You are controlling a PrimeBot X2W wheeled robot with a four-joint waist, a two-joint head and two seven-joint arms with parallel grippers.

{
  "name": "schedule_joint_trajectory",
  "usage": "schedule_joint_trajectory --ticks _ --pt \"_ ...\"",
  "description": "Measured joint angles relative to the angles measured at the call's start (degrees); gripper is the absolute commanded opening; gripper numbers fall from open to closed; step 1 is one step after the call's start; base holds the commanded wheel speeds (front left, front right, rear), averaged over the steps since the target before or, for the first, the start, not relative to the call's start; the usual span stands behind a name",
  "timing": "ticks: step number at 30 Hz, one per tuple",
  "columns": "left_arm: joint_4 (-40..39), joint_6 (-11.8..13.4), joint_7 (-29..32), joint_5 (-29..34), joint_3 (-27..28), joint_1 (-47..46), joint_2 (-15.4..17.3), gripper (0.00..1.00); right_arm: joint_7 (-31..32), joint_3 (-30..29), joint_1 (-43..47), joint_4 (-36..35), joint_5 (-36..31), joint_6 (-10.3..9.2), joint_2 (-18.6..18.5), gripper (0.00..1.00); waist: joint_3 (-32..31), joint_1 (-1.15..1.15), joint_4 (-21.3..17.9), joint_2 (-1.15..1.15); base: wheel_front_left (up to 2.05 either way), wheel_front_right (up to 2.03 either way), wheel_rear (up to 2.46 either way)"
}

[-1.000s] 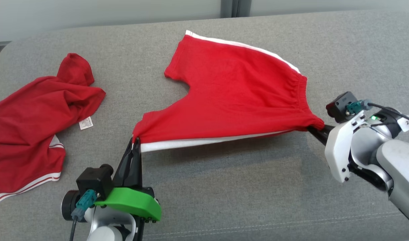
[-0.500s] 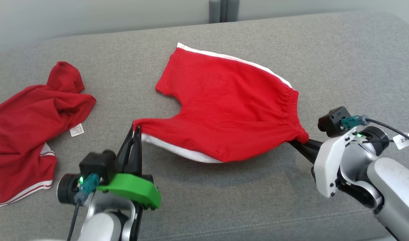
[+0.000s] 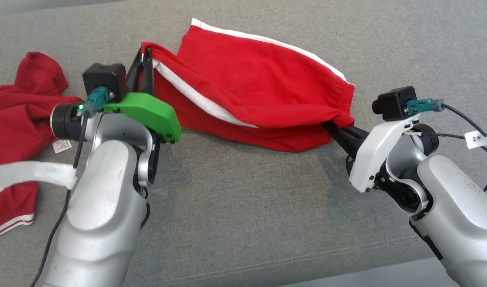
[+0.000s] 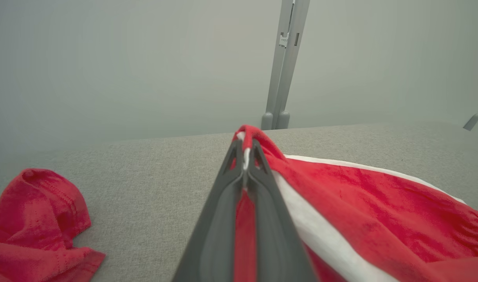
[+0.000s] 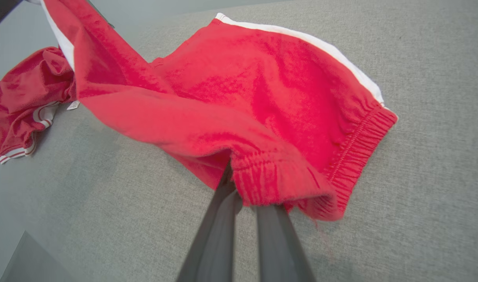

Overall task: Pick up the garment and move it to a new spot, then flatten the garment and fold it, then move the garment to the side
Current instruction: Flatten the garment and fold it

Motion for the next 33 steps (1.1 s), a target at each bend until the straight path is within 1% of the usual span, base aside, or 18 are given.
schedule_joint_trajectory --ticks 5,7,12,14,22,28,33 --pt "7.9 0.3 -0.8 0.0 0.3 -7.7 -0.4 0.0 -1.1 -1.6 -2.6 2.5 0.9 0.0 3.4 0.0 2.6 0.0 -1.8 0.0 0.0 0.0 0.0" --pt "9.2 0.4 -1.1 0.0 0.3 -9.1 -0.5 0.0 -1.5 -1.8 -3.1 3.0 1.0 0.0 3.9 0.0 3.1 0.0 -2.3 0.0 0.0 0.0 0.0" --pt "15.2 0.4 -2.6 0.0 0.5 -14.5 -0.6 0.0 -3.5 -3.5 -5.1 5.4 1.8 -0.02 7.4 0.0 5.2 0.0 -4.7 0.0 0.0 0.0 0.0" --pt "18.3 0.4 -3.1 0.1 0.6 -17.0 -0.4 0.0 -4.5 -4.2 -6.3 6.9 2.1 -0.01 9.3 0.0 6.4 0.0 -6.0 0.0 0.0 0.0 0.0" --pt "25.5 1.0 -4.1 0.9 0.5 -23.3 0.9 0.0 -6.8 -6.7 -10.7 11.3 2.0 -0.02 13.6 0.0 9.9 0.01 -9.2 0.0 0.0 0.0 0.0" --pt "29.7 1.5 -4.8 1.6 -0.2 -26.4 1.4 0.0 -7.6 -8.6 -13.1 14.3 1.7 -0.03 15.6 0.0 11.5 0.01 -10.5 0.0 0.0 0.0 0.0" --pt "32.3 1.7 -5.8 2.0 -0.8 -27.5 1.4 0.0 -8.0 -9.1 -14.6 16.2 0.7 -0.03 16.4 0.0 12.0 0.01 -11.0 0.0 0.0 0.0 0.0"
